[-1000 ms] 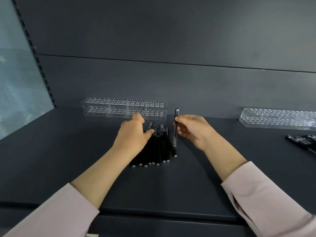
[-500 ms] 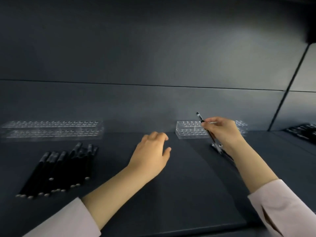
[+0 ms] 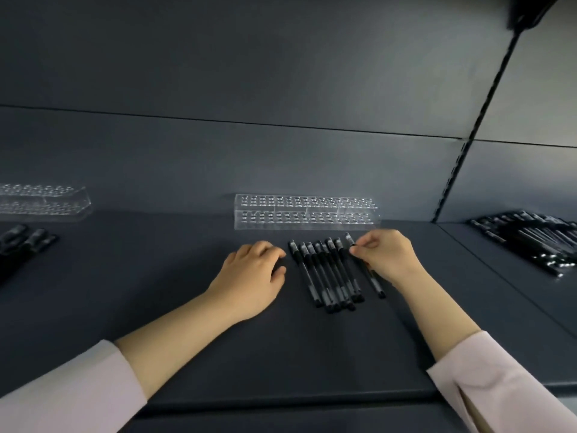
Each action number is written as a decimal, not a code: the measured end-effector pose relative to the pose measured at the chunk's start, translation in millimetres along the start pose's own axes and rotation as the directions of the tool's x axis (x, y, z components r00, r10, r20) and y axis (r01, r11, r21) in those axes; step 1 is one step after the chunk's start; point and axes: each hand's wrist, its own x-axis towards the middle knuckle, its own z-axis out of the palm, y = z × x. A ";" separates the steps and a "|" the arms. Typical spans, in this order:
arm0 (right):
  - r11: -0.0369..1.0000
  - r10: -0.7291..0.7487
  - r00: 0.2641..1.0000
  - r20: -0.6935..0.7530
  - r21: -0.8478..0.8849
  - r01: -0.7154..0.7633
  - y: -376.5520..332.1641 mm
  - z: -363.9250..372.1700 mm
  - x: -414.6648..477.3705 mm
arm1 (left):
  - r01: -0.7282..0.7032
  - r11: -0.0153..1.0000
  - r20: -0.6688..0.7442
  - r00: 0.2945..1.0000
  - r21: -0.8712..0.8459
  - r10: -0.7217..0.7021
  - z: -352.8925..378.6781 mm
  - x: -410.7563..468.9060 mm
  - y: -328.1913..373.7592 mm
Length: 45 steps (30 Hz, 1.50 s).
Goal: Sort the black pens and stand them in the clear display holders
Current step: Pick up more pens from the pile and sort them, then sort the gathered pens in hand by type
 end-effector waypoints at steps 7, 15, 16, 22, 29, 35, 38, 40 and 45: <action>0.997 -0.028 0.998 0.051 0.070 0.024 -5.5 1.4 -7.6 | 0.013 1.000 0.009 1.000 0.006 -0.014 -2.7 -2.2 2.3; 0.977 -0.156 0.988 0.002 -0.145 0.155 13.9 -47.3 5.7 | 0.080 0.990 -0.085 0.992 -0.115 -0.090 -23.6 10.6 35.1; 0.974 -0.166 0.986 -0.012 -0.160 0.162 20.9 -59.7 8.3 | 0.059 0.992 -0.101 0.992 -0.111 -0.070 -25.1 14.7 47.2; 0.973 -0.136 0.983 -0.126 -0.203 0.109 94.1 -148.4 41.5 | -0.046 0.988 -0.138 0.990 -0.145 0.026 -10.0 61.9 143.4; 0.960 -0.127 0.981 -0.148 -0.266 0.085 191.6 -235.7 85.2 | 0.028 0.959 -0.022 0.999 -0.282 -0.036 53.6 121.8 273.0; 0.955 -0.137 0.983 -0.125 -0.280 0.098 258.5 -291.6 118.7 | 0.103 0.942 0.045 0.995 -0.321 -0.094 105.7 167.1 376.7; 0.939 -0.168 0.985 -0.041 -0.310 0.148 279.5 -306.3 134.0 | 0.160 0.930 0.078 0.987 -0.332 -0.142 121.5 190.2 411.5; 0.938 -0.196 0.981 0.001 -0.291 0.188 288.2 -313.1 141.8 | 0.206 0.918 0.089 0.978 -0.340 -0.187 130.1 204.8 429.0; 0.940 -0.228 0.973 0.044 -0.250 0.232 298.4 -318.8 155.1 | 0.358 0.834 0.103 0.932 -0.421 -0.348 141.0 237.0 455.0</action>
